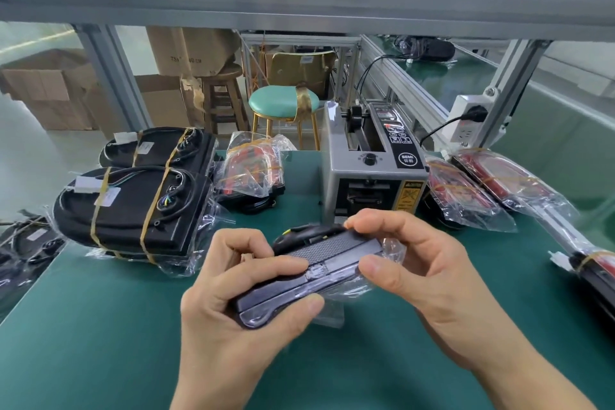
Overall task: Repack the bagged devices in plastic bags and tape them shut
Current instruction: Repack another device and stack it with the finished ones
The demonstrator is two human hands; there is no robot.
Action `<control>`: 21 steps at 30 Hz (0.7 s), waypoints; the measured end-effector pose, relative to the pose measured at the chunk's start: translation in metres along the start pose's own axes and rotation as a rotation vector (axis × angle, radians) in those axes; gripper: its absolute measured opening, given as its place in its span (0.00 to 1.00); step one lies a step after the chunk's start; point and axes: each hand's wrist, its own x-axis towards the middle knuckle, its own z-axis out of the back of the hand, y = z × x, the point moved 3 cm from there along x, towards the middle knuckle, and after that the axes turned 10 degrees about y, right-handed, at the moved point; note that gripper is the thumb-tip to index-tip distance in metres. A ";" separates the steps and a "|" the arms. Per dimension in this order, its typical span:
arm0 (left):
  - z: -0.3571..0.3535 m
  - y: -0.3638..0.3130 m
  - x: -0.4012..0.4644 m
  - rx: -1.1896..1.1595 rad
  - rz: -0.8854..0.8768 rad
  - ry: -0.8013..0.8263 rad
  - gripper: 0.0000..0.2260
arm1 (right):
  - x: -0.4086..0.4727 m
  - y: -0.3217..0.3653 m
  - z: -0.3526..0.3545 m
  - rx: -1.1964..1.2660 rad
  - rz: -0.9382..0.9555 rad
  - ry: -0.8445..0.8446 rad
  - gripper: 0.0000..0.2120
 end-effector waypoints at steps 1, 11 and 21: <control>0.000 0.001 0.000 0.001 -0.005 0.004 0.14 | 0.000 0.000 0.000 -0.002 0.009 -0.004 0.22; 0.002 0.020 -0.003 -0.494 0.213 -0.112 0.22 | -0.003 -0.011 -0.005 -0.067 -0.088 0.122 0.41; 0.015 0.054 -0.018 -0.488 0.505 -0.091 0.13 | -0.006 0.005 0.013 -1.027 -0.072 -0.004 0.29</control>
